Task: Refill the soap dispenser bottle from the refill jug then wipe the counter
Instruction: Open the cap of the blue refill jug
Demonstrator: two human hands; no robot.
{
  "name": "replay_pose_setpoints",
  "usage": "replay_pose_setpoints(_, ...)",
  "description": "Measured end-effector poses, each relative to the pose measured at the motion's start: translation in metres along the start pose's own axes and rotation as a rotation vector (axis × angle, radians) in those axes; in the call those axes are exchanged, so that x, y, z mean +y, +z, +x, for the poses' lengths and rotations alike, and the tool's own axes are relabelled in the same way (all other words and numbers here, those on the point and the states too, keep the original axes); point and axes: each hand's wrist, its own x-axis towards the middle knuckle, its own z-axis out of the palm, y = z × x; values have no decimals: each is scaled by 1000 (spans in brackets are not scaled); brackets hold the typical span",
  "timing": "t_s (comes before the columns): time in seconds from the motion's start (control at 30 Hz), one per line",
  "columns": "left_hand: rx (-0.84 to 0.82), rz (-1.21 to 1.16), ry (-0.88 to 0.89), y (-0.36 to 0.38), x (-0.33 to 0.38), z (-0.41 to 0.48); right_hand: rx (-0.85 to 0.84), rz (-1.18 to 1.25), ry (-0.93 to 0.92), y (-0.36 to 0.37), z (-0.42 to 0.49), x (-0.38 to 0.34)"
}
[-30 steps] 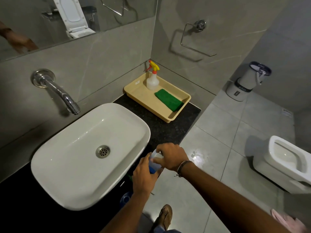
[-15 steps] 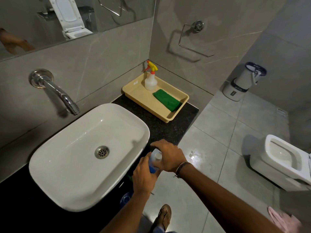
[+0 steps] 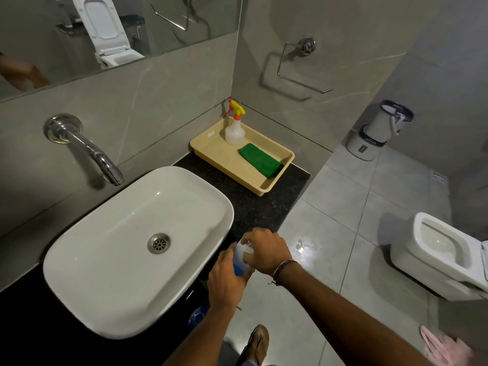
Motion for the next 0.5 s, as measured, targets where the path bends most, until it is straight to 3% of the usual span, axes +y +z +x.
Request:
replay_pose_setpoints(0.1, 9, -2, 5, 1, 0, 1, 25, 68, -38, -10, 3, 6)
replay_pose_setpoints(0.27, 7, 6, -10, 4, -3, 1, 135, 188, 107, -25, 22, 37)
replay_pose_setpoints(0.5, -1, -15, -83, 14, -6, 6, -122, 181, 116, 6, 68, 75)
